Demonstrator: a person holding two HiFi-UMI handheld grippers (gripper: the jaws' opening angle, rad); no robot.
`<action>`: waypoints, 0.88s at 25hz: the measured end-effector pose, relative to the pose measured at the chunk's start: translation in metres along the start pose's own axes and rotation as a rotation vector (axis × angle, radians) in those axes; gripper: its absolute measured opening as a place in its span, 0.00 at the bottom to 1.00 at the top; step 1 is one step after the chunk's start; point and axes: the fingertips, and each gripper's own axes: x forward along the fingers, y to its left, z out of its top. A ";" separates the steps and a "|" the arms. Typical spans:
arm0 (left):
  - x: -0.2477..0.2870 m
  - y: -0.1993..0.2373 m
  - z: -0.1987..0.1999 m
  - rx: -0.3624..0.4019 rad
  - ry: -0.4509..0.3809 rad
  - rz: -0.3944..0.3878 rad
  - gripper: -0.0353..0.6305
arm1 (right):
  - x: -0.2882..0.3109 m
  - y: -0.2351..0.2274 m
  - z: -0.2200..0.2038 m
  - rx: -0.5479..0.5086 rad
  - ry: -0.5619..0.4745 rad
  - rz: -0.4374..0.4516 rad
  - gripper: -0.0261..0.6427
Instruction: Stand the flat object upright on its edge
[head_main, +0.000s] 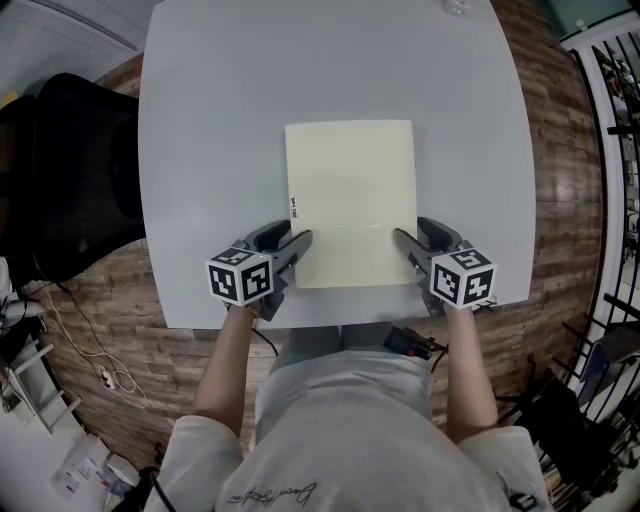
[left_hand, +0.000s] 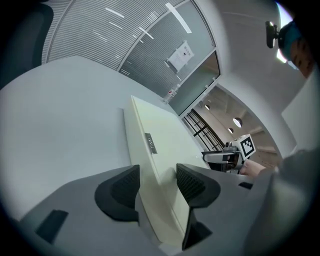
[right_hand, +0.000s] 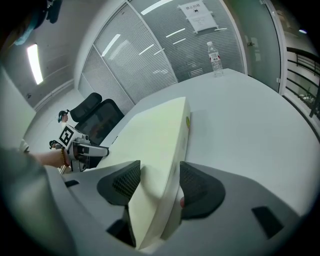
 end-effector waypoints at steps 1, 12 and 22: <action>0.001 0.000 0.000 -0.008 0.002 -0.008 0.42 | 0.001 0.000 -0.001 0.001 0.005 0.003 0.43; 0.005 0.000 -0.002 -0.029 0.056 -0.051 0.41 | 0.004 -0.001 -0.003 0.016 0.050 0.042 0.41; 0.006 -0.004 -0.001 -0.012 0.043 -0.035 0.39 | 0.001 -0.002 -0.001 0.003 0.048 0.050 0.39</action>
